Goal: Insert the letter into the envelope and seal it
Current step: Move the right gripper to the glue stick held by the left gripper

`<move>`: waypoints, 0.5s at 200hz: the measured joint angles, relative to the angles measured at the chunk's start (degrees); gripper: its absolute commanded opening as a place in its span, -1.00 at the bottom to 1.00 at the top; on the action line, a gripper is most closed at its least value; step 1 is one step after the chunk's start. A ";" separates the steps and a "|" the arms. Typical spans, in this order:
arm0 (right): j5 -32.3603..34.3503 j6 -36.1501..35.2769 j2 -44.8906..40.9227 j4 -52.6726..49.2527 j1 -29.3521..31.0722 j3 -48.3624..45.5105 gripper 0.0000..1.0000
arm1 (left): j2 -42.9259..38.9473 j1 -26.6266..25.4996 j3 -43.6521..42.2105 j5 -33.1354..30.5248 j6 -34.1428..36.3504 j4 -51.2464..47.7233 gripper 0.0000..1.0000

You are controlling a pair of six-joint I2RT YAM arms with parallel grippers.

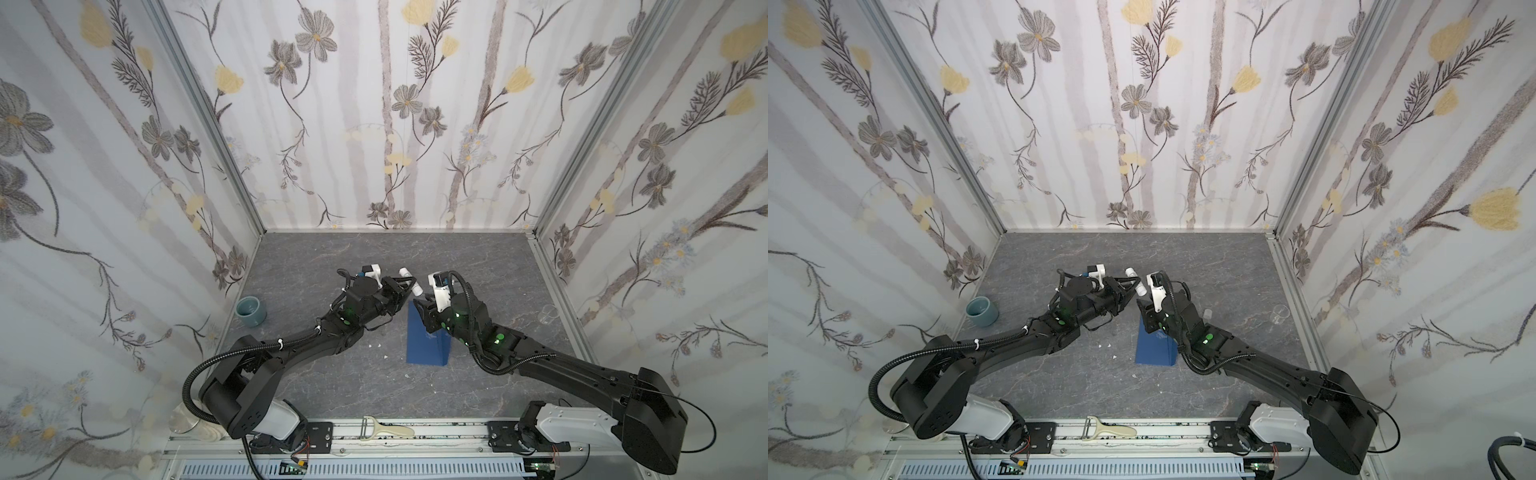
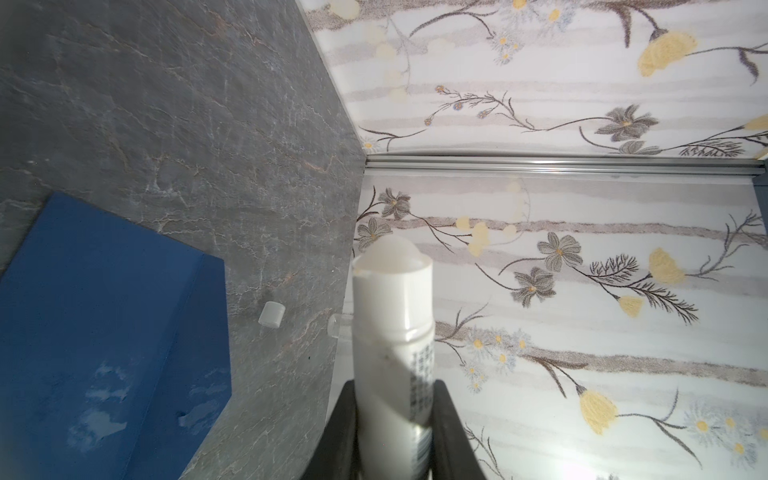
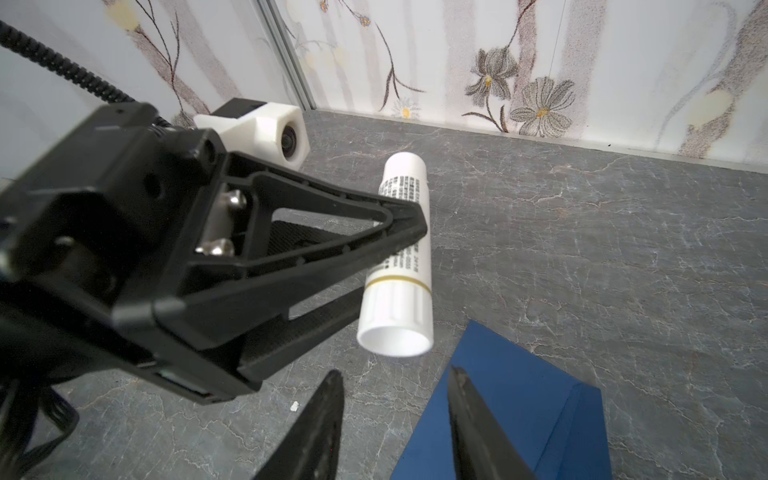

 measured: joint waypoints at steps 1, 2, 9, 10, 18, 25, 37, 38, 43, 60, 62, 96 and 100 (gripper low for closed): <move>0.02 -0.09 0.07 0.00 0.00 0.13 -0.20 | 0.00 0.00 0.02 0.00 -0.02 0.00 -1.00; 0.04 -0.13 0.11 0.00 0.00 0.20 -0.20 | 0.00 0.00 0.02 0.02 -0.04 0.00 -1.00; 0.13 -0.35 0.35 0.20 -0.02 1.01 -0.22 | -0.04 0.00 0.07 0.04 -0.33 0.11 -1.00; 0.13 -0.35 0.37 0.24 -0.02 1.09 -0.22 | -0.04 0.00 0.07 0.07 -0.37 0.13 -1.00; 0.13 -0.68 0.59 0.85 0.00 1.79 -0.23 | -0.07 0.00 0.07 0.13 -0.55 0.24 -1.00; 0.26 -0.76 0.76 0.94 0.00 2.25 -0.23 | -0.07 0.00 0.07 0.28 -0.72 0.44 -1.00; 0.31 -0.96 1.14 0.87 0.00 2.67 -0.23 | -0.07 0.00 0.07 0.31 -0.85 0.50 -1.00; 0.31 -0.96 1.16 0.85 -0.02 2.71 -0.23 | -0.07 0.00 0.07 0.31 -0.85 0.50 -1.00; 0.31 -1.05 1.22 0.85 -0.02 2.80 -0.24 | -0.07 0.00 0.07 0.37 -0.98 0.48 -1.00; 0.74 -1.38 1.38 0.85 0.00 3.15 -0.32 | -0.07 -0.04 0.07 0.48 -1.25 0.79 -1.00; 0.74 -1.38 1.40 0.87 0.00 3.19 -0.33 | -0.07 -0.04 0.07 0.48 -1.27 0.85 -1.00; 1.57 -1.88 1.81 0.74 -0.04 3.67 -0.44 | -0.07 -0.04 0.02 0.48 -2.05 0.94 -1.00; 1.60 -2.03 1.86 0.76 -0.02 3.67 -0.44 | -0.07 -0.04 0.02 0.46 -2.05 0.94 -1.00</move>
